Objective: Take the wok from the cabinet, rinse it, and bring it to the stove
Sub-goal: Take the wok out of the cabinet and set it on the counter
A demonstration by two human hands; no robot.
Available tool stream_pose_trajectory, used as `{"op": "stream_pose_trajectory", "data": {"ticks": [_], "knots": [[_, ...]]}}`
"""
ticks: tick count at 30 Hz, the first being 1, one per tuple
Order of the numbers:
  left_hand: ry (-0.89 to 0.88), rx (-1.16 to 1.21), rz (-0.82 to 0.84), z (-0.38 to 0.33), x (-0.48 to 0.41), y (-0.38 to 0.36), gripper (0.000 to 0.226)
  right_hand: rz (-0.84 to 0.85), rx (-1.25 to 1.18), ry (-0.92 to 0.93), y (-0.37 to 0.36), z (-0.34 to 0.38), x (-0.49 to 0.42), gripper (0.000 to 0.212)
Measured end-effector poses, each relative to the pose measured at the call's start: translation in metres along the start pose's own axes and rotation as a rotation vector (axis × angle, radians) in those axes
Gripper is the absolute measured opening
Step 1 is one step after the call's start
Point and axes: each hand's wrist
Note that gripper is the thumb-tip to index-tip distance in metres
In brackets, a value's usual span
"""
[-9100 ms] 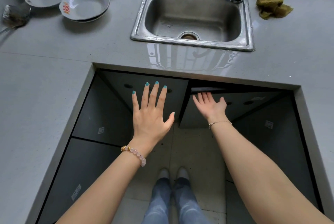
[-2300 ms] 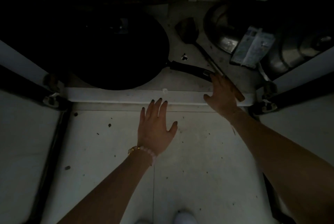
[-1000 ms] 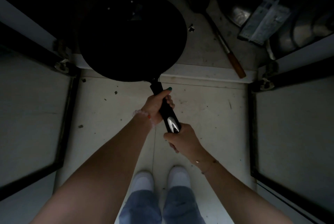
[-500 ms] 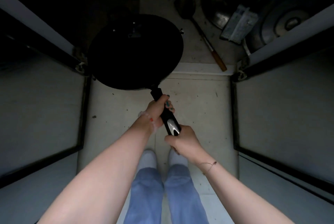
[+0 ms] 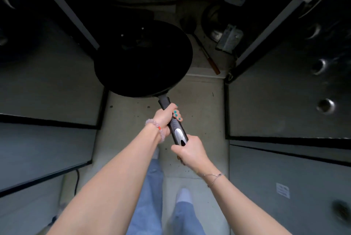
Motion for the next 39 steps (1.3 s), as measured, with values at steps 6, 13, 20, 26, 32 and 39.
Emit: {"op": "stream_pose_trajectory", "data": {"ticks": [6,13,20,26,32,39], "knots": [[-0.020,-0.018,-0.051,0.057,0.083,0.008,0.028,0.035,-0.062,-0.012,0.008,-0.016,0.100,0.023],[-0.022,0.034,-0.042,0.107,0.180,0.010,0.026,0.042,-0.114,-0.042,0.019,-0.022,0.205,0.018],[-0.107,0.030,-0.019,0.115,0.271,0.004,0.031,0.063,-0.125,0.017,0.024,0.003,0.283,0.014],[-0.211,0.027,0.067,0.102,0.331,-0.004,0.028,0.073,-0.073,0.128,0.036,0.037,0.319,0.016],[-0.316,0.054,0.125,0.068,0.370,-0.021,0.027,0.095,-0.097,0.285,0.046,0.084,0.337,0.012],[-0.437,0.054,0.172,0.028,0.406,-0.036,0.030,0.167,-0.135,0.417,0.050,0.134,0.342,0.015]]}}
Point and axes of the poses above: each hand's wrist, its own x-axis away from the middle knuckle, its own y-axis out of the back of the hand, z = x × y, and after that the axes turned 3 degrees about y, right-handed
